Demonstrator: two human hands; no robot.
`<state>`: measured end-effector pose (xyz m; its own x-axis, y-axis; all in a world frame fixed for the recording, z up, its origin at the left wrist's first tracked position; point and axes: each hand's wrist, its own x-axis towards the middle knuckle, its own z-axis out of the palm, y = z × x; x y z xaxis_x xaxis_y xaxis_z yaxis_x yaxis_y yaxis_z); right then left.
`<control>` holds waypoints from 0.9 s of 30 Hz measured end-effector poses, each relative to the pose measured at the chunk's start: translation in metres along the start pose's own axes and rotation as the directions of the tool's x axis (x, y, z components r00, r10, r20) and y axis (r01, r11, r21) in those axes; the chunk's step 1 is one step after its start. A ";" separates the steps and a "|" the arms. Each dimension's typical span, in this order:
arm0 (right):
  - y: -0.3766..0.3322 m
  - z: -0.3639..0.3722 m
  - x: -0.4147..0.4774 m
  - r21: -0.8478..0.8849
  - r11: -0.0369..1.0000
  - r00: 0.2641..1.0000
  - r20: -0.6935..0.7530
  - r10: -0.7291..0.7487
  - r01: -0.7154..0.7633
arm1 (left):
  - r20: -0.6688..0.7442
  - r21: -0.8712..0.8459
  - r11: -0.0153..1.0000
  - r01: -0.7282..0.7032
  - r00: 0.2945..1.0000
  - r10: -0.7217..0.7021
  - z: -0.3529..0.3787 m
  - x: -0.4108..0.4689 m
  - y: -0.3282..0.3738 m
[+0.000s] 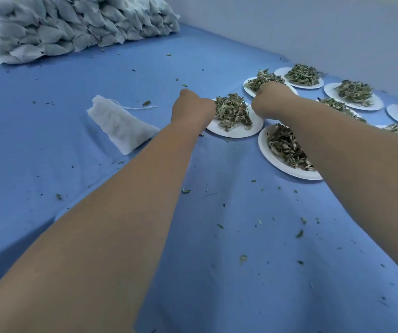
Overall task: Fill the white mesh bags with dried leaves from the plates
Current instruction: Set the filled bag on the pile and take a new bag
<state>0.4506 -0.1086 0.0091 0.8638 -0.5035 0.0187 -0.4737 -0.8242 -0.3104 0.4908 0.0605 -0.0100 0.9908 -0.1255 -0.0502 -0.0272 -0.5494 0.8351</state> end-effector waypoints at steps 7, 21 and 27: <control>0.008 -0.033 -0.011 0.227 0.972 0.997 -0.028 0.073 -0.065 | -0.119 -0.318 0.948 0.035 0.990 -0.076 -0.016 -0.005 -0.004; 0.133 -0.125 -0.245 0.266 0.955 0.959 -0.214 0.187 -0.127 | 0.117 -0.520 0.854 -0.010 0.990 0.083 0.007 -0.212 0.032; 0.233 -0.144 -0.401 0.375 0.869 0.873 -0.238 0.426 -0.322 | 0.362 -0.438 0.899 0.012 0.918 0.165 0.078 -0.339 0.035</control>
<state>-0.0306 -0.1362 0.0657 0.5118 -0.8520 0.1100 -0.6255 -0.4574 -0.6320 0.1440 0.0191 -0.0062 0.8568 -0.5044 -0.1069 0.0451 -0.1331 0.9901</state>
